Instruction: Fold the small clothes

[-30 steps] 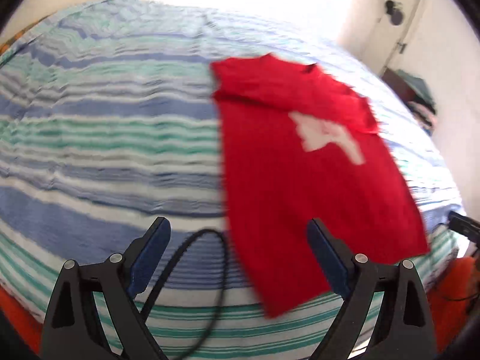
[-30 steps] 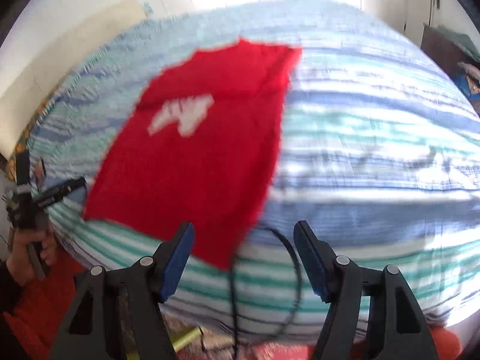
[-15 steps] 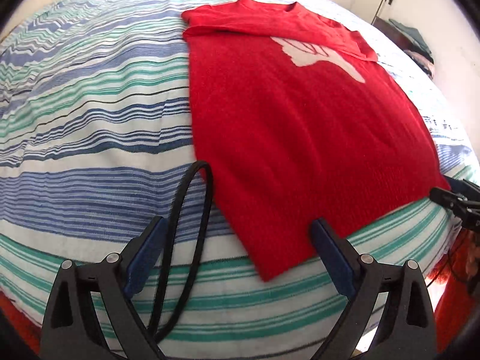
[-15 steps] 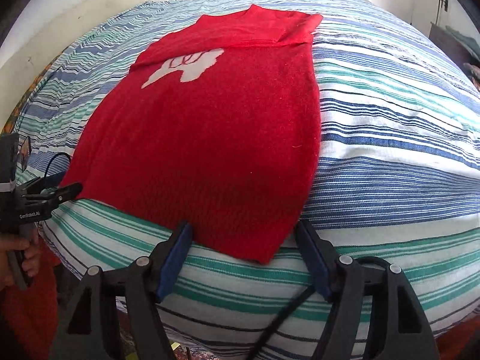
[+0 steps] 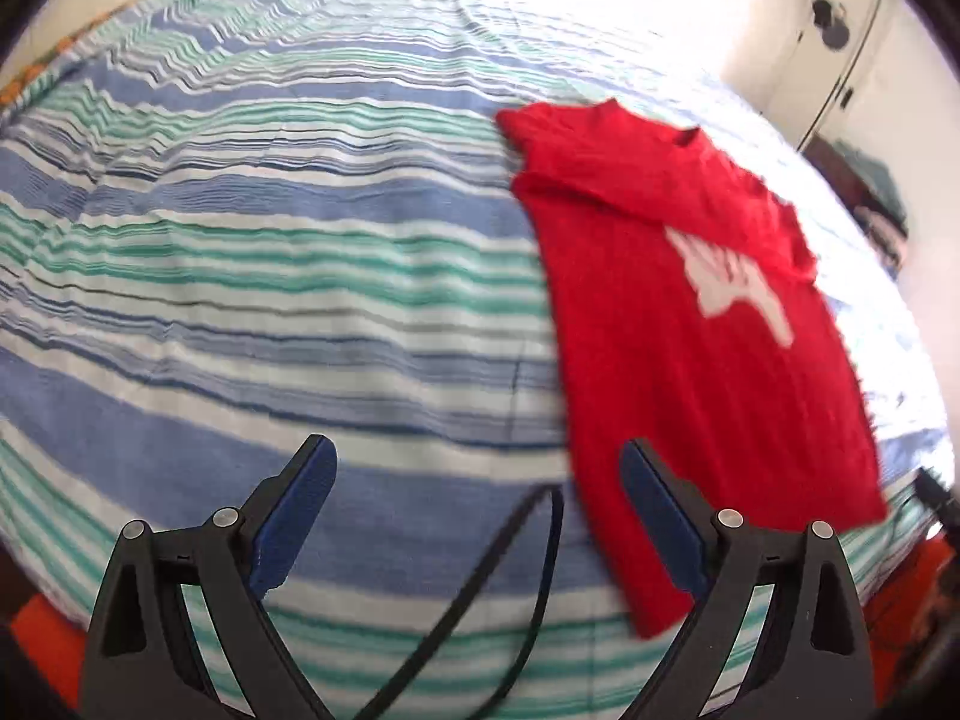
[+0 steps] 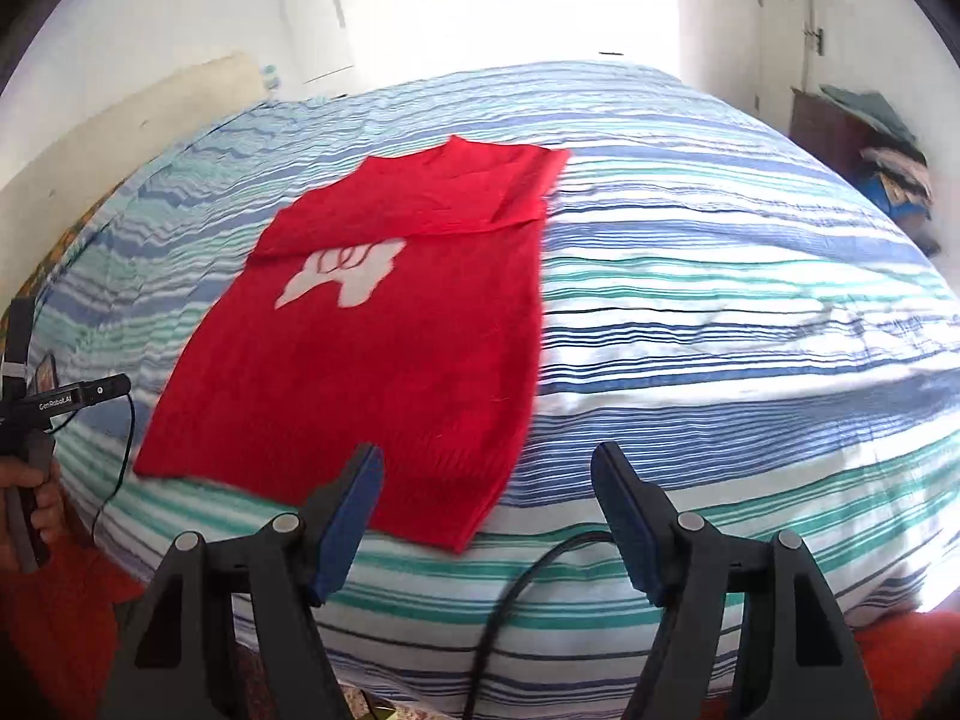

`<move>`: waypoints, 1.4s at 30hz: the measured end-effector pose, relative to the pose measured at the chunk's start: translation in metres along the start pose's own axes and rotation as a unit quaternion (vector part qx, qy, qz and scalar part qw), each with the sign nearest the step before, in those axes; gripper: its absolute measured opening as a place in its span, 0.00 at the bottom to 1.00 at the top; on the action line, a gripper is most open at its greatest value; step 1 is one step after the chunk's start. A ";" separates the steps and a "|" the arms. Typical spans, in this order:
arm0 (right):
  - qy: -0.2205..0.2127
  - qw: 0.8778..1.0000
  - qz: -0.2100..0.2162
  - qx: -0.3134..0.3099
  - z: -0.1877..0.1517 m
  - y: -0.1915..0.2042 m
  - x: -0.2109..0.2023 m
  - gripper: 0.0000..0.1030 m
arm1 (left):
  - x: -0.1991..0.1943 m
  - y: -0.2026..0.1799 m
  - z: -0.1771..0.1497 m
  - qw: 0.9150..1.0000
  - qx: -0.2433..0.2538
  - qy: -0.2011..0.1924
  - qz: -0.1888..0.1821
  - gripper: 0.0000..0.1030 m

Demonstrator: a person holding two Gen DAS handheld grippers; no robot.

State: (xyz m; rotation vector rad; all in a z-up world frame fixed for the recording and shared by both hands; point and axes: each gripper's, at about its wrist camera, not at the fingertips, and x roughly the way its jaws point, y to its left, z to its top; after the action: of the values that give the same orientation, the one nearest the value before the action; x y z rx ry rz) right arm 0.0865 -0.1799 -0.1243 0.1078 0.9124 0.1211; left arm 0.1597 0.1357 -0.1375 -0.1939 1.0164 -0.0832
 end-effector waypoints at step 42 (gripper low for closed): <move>0.116 0.979 0.161 0.036 0.061 -0.078 -0.100 0.98 | -0.108 -0.008 -0.008 0.984 0.012 0.120 -0.135 0.92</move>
State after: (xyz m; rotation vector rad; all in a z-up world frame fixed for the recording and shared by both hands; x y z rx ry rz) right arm 0.0793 -0.2744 -0.0205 0.3137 1.1287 0.4082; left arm 0.0964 0.1440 -0.0496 -0.3048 1.2241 -0.3717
